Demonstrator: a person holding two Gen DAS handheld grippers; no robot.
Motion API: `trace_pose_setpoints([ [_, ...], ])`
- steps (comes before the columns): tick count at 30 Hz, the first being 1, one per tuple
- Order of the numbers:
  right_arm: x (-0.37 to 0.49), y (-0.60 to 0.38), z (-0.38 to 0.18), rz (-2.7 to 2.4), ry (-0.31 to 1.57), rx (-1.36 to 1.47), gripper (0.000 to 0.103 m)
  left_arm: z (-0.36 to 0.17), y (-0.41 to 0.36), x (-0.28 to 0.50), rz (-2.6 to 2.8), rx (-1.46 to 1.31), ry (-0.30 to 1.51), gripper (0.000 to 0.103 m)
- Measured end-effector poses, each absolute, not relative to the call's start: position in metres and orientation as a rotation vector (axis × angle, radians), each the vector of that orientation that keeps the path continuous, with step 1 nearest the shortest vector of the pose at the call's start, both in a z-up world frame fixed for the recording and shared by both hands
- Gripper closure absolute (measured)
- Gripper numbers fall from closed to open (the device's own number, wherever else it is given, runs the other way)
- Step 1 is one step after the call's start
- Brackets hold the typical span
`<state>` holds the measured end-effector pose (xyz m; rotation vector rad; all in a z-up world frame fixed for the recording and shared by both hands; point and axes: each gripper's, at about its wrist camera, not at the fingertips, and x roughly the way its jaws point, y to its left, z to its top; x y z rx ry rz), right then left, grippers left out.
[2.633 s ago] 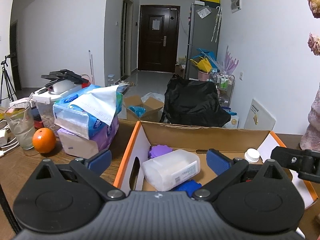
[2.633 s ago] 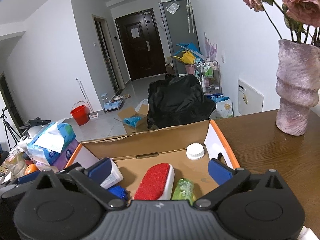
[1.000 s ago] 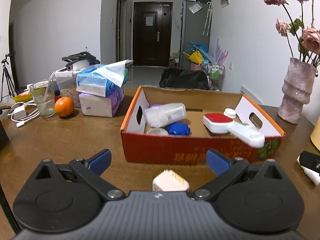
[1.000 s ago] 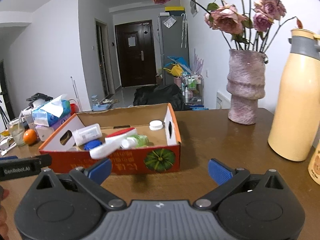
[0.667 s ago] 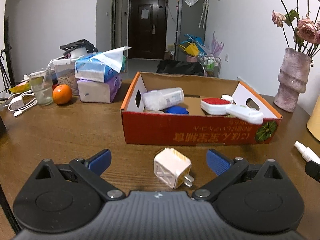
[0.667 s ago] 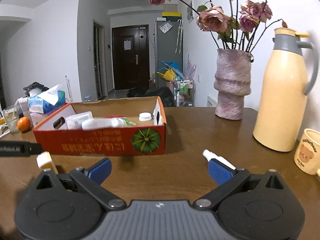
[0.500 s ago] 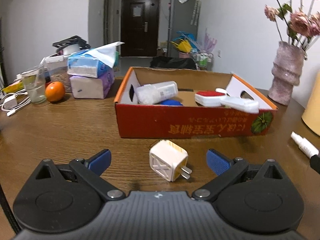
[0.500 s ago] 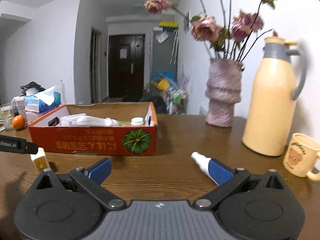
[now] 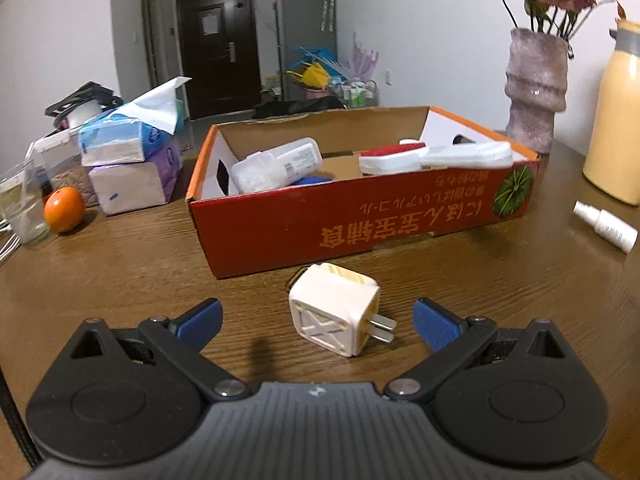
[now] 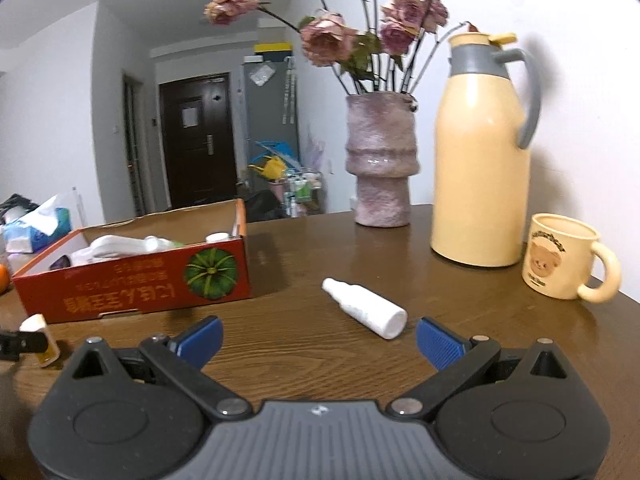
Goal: Organize rigid objects
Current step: 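Lower the left tool onto the white plug adapter and close it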
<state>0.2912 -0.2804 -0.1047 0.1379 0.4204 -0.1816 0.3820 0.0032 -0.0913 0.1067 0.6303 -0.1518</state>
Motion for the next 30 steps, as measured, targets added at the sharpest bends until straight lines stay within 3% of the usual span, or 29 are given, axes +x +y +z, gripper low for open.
trace_pose_setpoints([
  [12,0.301,-0.287,-0.111,-0.248,0.463,0.171,0.0,-0.1,0.006,0.405,-0.214,0.169,0.622,0.0],
  [15,0.304,-0.287,-0.112,-0.249,0.474,0.174,0.0,-0.102,0.005,0.408,-0.252,0.164,0.64,0.011],
  [17,0.305,-0.287,-0.113,-0.249,0.48,0.174,0.0,-0.103,0.004,0.408,-0.28,0.164,0.65,0.033],
  [19,0.306,-0.287,-0.113,-0.246,0.482,0.174,0.0,-0.105,0.003,0.409,-0.315,0.153,0.661,0.043],
  [30,0.308,-0.289,-0.114,-0.212,0.492,0.191,0.0,-0.098,0.001,0.398,-0.275,0.14,0.614,0.044],
])
